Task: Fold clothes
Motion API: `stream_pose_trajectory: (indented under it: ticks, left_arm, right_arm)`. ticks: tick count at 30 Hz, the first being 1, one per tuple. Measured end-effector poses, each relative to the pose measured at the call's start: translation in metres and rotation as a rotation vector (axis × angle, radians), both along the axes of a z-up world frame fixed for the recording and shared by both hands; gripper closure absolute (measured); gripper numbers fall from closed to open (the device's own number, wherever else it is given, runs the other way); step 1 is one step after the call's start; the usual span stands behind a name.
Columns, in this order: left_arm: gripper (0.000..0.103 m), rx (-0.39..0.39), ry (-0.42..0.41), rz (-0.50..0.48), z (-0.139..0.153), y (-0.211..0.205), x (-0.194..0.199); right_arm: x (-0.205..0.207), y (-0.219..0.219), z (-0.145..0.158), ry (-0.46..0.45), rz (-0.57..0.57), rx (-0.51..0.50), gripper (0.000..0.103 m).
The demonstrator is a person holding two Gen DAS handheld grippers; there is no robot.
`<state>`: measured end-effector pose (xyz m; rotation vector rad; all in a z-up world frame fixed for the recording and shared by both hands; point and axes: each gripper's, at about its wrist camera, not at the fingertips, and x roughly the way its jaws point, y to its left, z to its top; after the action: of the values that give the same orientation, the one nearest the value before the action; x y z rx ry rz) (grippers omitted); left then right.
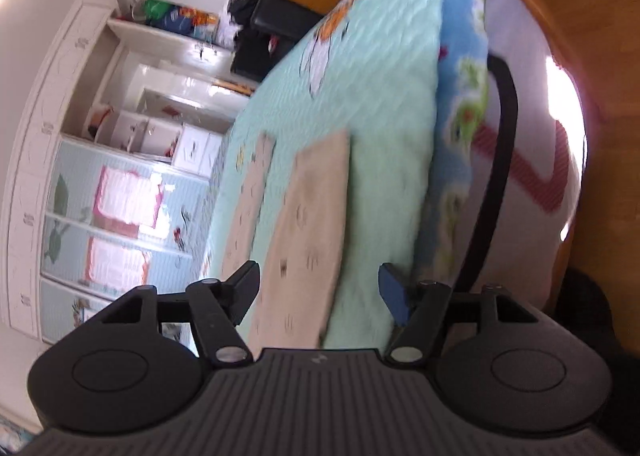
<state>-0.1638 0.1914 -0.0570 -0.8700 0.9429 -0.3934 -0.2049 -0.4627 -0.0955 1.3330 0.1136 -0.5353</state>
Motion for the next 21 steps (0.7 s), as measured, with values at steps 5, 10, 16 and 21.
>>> stream_pose_trajectory:
  ticks: [5, 10, 16, 21]
  left_arm:
    - [0.067, -0.004, 0.001, 0.043, 0.000, 0.013, 0.006]
    - [0.066, -0.035, 0.012, 0.085, -0.007, 0.021, 0.018]
    - [0.067, -0.057, 0.018, 0.113, -0.013, 0.022, 0.039]
    - [0.097, 0.006, 0.028, 0.117, -0.012, 0.017, 0.045]
  right_arm:
    - [-0.001, -0.032, -0.006, -0.031, 0.011, -0.023, 0.036]
    - [0.004, -0.050, -0.019, -0.058, 0.067, 0.009, 0.036]
    - [0.021, -0.052, -0.013, -0.037, 0.124, 0.000, 0.088]
    - [0.012, -0.044, -0.005, 0.008, 0.117, -0.018, 0.101]
